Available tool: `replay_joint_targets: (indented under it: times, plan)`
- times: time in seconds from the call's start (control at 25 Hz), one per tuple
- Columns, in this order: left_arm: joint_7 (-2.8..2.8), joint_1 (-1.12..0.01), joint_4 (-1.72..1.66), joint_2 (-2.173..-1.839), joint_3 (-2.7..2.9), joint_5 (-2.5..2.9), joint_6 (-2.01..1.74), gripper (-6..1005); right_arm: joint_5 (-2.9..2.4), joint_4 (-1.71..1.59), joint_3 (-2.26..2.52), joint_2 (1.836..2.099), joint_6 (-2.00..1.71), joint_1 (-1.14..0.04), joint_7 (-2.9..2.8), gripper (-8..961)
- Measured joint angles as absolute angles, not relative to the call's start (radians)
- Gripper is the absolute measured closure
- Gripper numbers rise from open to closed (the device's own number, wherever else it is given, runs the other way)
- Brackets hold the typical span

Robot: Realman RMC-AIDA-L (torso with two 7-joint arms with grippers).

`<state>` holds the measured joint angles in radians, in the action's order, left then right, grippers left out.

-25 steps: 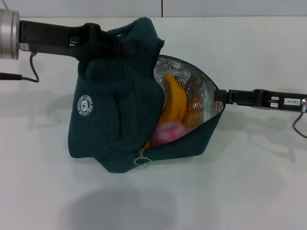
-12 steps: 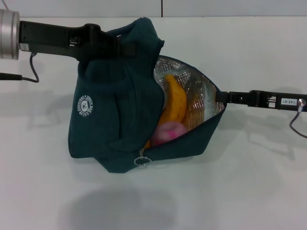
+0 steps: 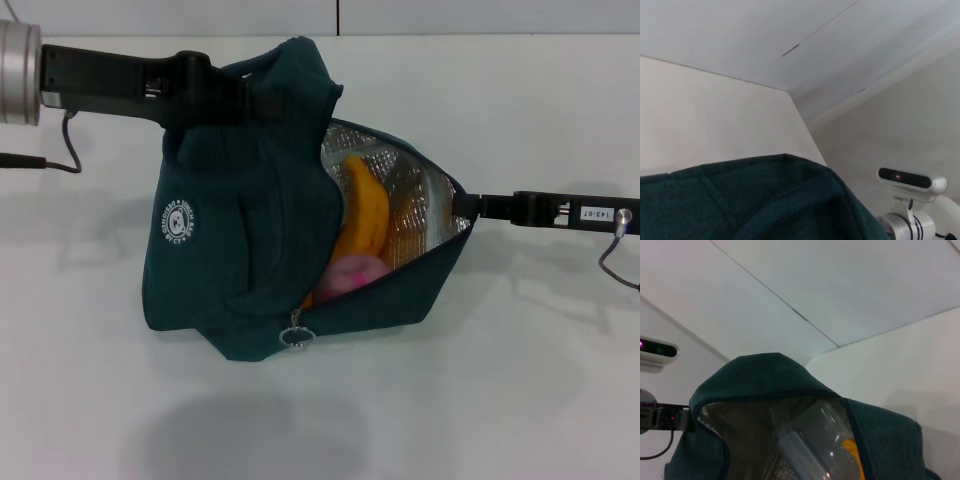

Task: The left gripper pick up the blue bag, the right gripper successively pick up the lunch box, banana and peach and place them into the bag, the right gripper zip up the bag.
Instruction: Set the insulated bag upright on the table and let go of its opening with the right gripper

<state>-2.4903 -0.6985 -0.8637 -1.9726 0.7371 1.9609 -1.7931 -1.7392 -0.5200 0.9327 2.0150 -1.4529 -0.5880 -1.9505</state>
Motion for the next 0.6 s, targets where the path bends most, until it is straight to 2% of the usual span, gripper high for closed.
replay_joint_targets:
  times: [0.32,0.6]
  plan:
    - [-2.490,-0.697,-0.864,-1.973,0.738,1.958,-1.799,964,-1.701,-0.527,0.925,2.015,-1.487,-0.581,-1.904,946]
    - [-2.490,-0.706,-0.864,-1.973,0.738,1.934,-1.846,964,-1.604,-0.583,0.920,2.008,-1.568,-0.561,-1.863,939]
